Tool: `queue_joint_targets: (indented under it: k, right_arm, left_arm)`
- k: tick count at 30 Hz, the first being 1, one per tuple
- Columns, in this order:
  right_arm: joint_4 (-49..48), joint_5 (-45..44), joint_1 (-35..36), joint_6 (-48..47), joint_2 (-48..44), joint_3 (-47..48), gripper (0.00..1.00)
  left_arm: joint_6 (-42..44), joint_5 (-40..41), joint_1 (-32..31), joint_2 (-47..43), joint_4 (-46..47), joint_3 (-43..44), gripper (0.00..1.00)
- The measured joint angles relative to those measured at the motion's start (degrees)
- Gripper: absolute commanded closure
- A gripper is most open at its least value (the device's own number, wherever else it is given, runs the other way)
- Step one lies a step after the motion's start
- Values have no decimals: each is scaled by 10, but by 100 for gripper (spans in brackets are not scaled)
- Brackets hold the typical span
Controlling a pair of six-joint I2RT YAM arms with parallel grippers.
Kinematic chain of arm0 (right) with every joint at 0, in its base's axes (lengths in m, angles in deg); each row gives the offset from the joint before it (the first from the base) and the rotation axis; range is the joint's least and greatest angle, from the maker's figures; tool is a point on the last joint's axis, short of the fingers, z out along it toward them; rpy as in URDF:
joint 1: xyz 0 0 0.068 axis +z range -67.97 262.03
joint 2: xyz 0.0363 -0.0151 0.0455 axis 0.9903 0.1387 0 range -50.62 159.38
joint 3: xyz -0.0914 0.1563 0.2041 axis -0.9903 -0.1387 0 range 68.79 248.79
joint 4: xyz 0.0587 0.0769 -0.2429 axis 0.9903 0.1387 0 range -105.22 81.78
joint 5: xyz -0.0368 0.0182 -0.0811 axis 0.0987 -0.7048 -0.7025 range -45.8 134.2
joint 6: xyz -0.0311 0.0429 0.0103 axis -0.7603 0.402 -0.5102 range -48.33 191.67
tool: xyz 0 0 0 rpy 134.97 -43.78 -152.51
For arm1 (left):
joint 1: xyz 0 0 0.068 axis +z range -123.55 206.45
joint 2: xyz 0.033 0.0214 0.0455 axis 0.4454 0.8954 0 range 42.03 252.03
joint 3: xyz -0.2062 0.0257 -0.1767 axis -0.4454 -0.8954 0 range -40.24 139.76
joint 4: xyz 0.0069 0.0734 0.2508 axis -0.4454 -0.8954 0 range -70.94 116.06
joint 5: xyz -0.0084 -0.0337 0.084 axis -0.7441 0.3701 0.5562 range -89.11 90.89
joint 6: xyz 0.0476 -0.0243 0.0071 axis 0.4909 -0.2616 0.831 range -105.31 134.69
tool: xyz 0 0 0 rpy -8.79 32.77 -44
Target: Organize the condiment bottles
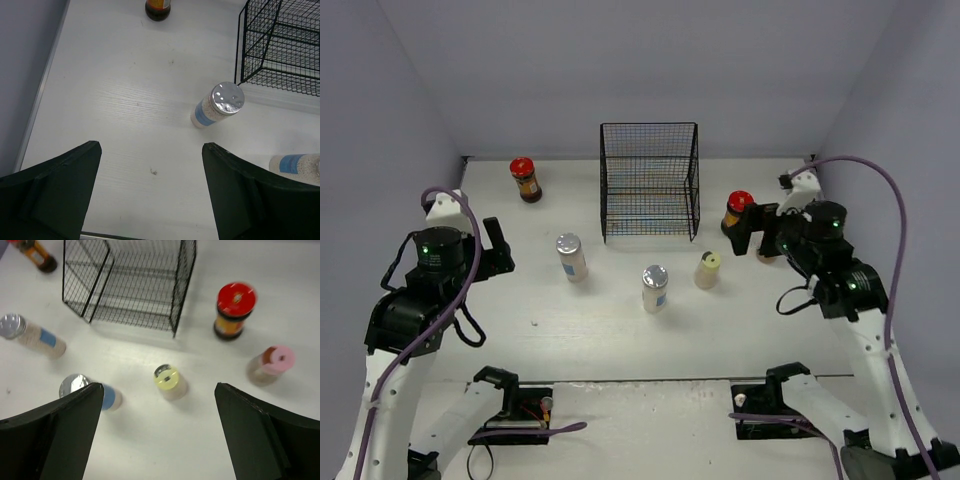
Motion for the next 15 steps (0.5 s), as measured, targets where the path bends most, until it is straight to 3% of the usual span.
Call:
queue_joint_targets:
  k: [6, 15]
  right_arm:
    - [-21, 15, 90, 41, 52, -64, 0]
    - [-80, -90, 289, 81, 152, -64, 0]
  left_arm:
    - [-1, 0, 0, -11, 1, -10, 17]
    - [-1, 4, 0, -16, 0, -18, 17]
